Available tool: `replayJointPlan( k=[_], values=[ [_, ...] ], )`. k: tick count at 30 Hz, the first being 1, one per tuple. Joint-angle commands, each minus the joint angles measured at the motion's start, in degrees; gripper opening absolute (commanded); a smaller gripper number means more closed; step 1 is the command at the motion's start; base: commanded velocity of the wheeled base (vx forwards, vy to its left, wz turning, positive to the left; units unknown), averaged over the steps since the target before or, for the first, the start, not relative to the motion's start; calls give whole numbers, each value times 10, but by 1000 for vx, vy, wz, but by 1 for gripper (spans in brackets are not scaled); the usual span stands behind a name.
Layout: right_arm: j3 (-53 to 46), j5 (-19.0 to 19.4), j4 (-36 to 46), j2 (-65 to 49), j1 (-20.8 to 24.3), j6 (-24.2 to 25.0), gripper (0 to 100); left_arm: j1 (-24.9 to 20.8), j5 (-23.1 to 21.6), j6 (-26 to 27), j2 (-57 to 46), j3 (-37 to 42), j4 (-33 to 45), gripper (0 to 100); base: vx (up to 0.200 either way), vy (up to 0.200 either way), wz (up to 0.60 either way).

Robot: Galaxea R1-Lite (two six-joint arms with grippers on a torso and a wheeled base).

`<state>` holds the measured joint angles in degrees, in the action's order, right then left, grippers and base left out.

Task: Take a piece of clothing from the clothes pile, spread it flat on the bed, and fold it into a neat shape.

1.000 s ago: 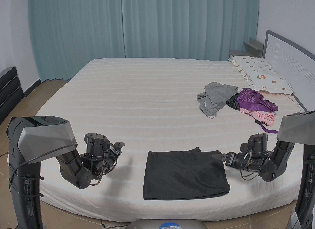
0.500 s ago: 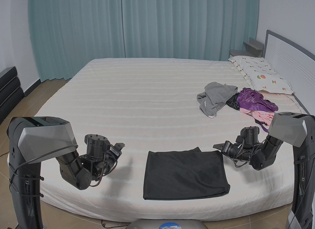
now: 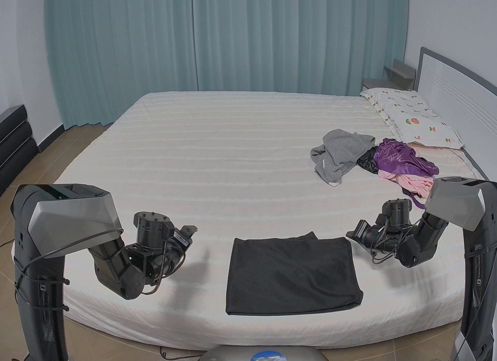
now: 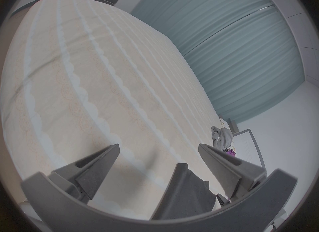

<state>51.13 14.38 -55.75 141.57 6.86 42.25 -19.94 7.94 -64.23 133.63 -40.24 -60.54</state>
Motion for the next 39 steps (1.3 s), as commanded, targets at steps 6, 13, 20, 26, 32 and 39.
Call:
replayJointPlan(
  k=[6, 13, 20, 26, 32, 39],
  values=[
    [-14, 5, -5, -6, 3, 1, 100, 0, 1, 1, 1, 0, -1, 100, 0, 0, 0],
    [-14, 7, 1, -15, 14, 46, 100, -1, 1, 1, 1, 0, -1, 100, 0, 0, 0],
    [-9, 13, 3, -11, 18, 45, 0, -1, 1, 1, 1, 0, -1, 100, 0, 0, 0],
    [-3, 12, 20, -14, 17, 47, 0, -2, 1, 1, 1, 0, -1, 100, 0, 0, 0],
    [-1, 7, 21, -16, 10, 48, 0, -2, 1, 1, 1, 0, -1, 100, 0, 0, 0],
    [1, 7, 21, -14, 3, 47, 0, -2, 1, 2, 1, 0, -1, 100, 0, 0, 0]
  ],
)
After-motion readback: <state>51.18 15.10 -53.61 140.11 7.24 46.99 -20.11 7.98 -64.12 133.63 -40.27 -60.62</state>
